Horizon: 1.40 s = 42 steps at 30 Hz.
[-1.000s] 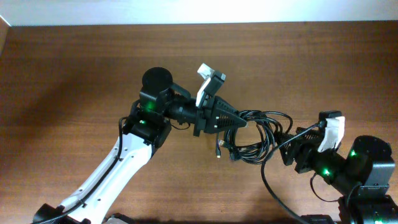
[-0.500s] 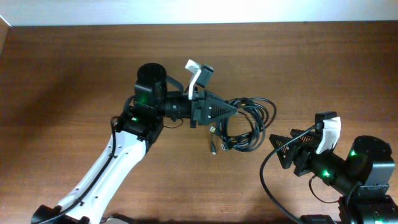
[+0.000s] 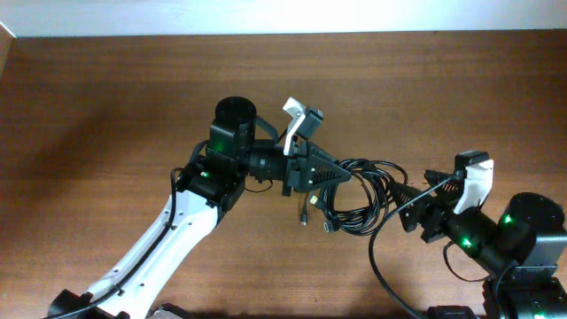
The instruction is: Untangle cables
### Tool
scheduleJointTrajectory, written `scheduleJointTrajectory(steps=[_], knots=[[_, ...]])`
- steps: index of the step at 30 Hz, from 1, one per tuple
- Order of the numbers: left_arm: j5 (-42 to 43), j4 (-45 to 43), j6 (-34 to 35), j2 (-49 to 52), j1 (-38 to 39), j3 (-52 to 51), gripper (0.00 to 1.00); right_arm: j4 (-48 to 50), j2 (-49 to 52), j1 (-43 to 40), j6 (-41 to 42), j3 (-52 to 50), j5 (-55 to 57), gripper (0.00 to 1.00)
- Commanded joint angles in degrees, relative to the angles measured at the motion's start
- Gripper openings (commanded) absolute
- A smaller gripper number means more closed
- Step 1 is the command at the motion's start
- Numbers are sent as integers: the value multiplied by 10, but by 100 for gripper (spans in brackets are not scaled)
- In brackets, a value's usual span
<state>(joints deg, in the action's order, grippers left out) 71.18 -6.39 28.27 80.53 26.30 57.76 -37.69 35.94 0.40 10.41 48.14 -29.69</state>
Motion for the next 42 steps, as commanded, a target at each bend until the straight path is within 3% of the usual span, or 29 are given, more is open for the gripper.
scheduleJointTrajectory(steps=[1, 21, 28, 39, 42], knots=[[23, -4, -10, -2, 14, 4, 0, 0, 0, -1, -12, 7, 21, 82], [-52, -3, -9, -2, 18, 4, 0, -16, 43, -1, -12, 7, -16, 81], [36, -4, -8, -2, 18, 4, 0, -9, 43, -1, -27, 7, 6, 82], [35, -21, -9, -2, 58, 4, 0, -11, 43, -1, -28, 7, 19, 82], [68, -21, -9, -2, 60, 4, 0, -11, 45, -1, -31, 7, 50, 82]])
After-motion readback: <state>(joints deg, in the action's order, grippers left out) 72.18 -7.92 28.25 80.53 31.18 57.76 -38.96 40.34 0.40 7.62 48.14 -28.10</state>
